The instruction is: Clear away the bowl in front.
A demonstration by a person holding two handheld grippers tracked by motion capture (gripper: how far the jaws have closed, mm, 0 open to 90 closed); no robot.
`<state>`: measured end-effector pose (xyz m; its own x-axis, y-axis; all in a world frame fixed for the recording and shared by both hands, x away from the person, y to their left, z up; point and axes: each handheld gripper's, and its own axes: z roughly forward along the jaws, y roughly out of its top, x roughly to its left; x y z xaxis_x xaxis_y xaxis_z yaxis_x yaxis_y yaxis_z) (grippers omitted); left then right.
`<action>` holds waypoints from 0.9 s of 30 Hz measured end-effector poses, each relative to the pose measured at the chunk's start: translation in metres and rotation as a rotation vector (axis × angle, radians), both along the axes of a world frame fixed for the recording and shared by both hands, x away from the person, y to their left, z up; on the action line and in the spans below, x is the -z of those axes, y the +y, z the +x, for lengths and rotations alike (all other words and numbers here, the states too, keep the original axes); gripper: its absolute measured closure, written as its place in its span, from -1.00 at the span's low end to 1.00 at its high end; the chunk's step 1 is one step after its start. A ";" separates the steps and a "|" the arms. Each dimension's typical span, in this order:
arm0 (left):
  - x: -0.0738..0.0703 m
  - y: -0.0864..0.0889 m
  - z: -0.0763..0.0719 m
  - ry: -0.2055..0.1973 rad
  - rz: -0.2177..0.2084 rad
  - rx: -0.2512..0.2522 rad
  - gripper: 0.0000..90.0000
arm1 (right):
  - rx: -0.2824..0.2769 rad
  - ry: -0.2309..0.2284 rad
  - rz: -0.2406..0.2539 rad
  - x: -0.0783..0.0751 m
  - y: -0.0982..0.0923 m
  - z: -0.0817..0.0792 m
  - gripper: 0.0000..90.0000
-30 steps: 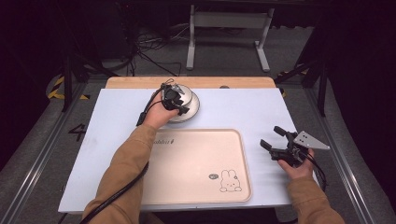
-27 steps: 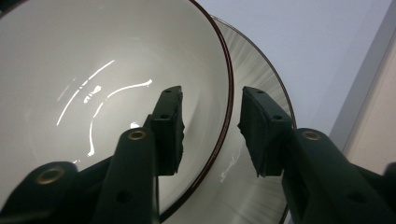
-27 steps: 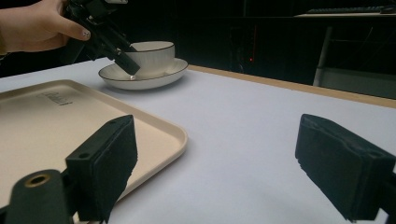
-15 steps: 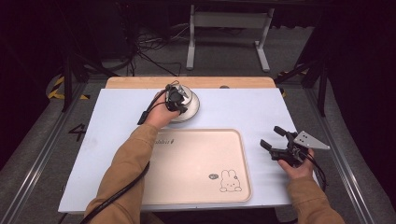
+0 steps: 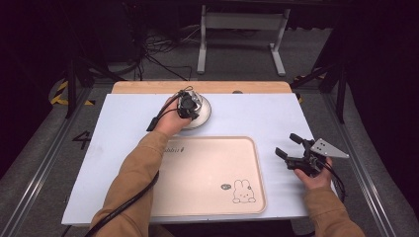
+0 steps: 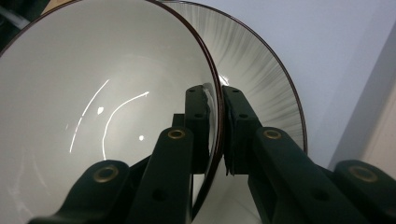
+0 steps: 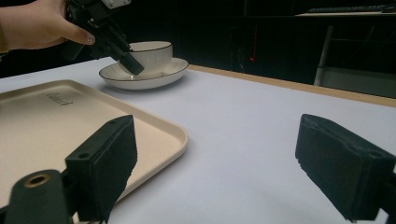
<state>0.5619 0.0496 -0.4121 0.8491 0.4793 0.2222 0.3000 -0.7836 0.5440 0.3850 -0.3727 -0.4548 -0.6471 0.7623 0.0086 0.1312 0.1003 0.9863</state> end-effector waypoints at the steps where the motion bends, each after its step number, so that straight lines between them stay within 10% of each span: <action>1: -0.002 0.000 -0.001 -0.002 0.000 -0.006 0.83 | 0.000 0.000 -0.001 0.000 0.000 0.000 -0.70; 27: -0.048 0.010 -0.032 0.024 0.012 0.017 0.81 | -0.003 0.007 -0.005 0.000 0.000 0.001 -0.69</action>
